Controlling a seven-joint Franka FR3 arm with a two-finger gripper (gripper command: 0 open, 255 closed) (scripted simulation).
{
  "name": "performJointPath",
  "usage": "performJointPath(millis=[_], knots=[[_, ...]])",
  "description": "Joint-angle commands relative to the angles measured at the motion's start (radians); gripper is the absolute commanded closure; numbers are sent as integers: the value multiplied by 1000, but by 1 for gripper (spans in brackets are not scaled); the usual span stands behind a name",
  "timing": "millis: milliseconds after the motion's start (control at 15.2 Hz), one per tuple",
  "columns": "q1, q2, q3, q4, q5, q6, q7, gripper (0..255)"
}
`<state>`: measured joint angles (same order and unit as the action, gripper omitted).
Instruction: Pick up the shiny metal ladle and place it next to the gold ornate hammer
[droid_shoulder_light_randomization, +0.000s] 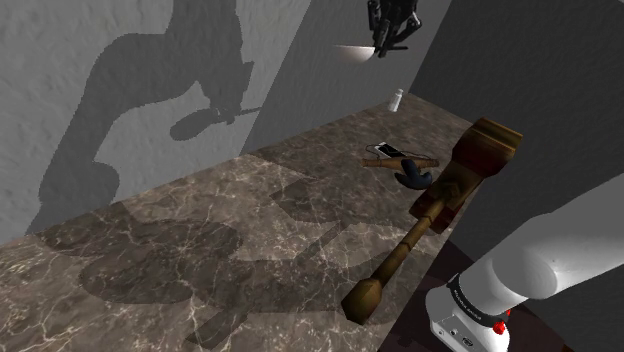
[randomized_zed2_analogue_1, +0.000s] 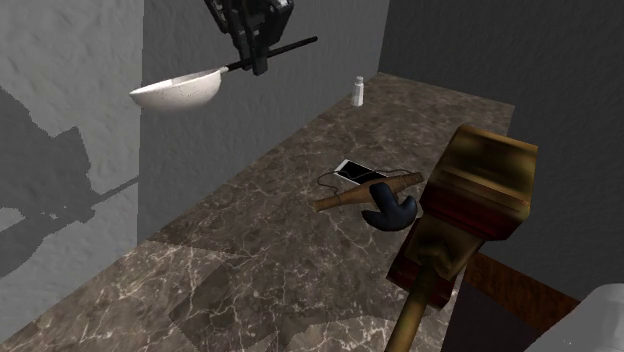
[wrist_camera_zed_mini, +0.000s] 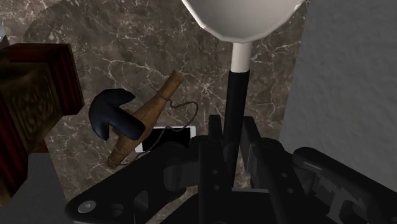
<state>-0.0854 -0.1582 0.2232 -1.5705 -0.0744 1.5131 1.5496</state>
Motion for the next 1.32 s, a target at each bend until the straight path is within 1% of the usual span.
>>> performJointPath(millis=[0, 330, 660, 990, 1254], knots=[[16, -18, 22, -15, 4, -7, 40, 255], [62, -51, 93, -40, 16, -23, 155, 255], [107, -57, 172, -33, 25, -45, 278, 255], [154, -31, 259, 4, 22, -70, 410, 255], [193, 16, 335, 59, 6, -94, 524, 255]])
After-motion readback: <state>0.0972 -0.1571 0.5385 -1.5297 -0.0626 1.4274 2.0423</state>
